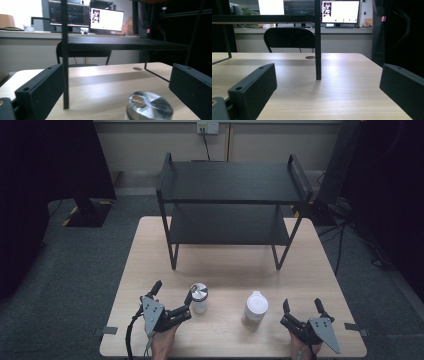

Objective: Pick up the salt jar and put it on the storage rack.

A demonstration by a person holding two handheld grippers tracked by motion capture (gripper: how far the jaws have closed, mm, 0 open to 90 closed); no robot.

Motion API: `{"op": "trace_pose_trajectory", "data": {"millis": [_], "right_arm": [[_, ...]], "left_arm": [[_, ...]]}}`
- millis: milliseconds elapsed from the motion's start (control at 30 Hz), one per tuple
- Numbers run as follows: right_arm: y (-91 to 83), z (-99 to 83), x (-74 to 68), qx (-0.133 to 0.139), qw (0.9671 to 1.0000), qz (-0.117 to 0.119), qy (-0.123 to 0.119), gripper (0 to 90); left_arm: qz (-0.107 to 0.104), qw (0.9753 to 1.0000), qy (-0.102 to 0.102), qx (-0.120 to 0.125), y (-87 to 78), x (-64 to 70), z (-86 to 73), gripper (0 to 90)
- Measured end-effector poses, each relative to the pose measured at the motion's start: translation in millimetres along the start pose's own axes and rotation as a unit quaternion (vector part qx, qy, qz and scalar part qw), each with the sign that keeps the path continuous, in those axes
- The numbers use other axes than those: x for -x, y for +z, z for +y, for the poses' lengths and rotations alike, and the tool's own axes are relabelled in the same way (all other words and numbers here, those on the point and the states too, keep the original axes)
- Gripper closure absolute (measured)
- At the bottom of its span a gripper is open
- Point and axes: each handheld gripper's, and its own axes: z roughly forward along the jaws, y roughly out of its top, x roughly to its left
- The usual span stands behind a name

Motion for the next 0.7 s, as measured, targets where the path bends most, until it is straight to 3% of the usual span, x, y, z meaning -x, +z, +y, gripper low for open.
{"op": "trace_pose_trajectory", "data": {"millis": [300, 600, 700], "right_arm": [[-0.1, 0.0, -0.1, 0.0, 1.0, 0.0, -0.001, 0.0], [-0.1, 0.0, 0.0, 0.0, 1.0, 0.001, -0.002, 0.0], [0.0, -0.1, 0.0, 0.0, 1.0, 0.001, -0.002, 0.0]], "left_arm": [[-0.052, 0.9986, 0.005, -0.006, 10.4, -1.1, 8.6, 3.1], [-0.064, 0.9979, 0.001, -0.015, 20.6, 0.7, 7.0, 3.4], [-0.064, 0.9975, -0.001, -0.028, 25.4, 0.8, 6.0, 3.6]]}}
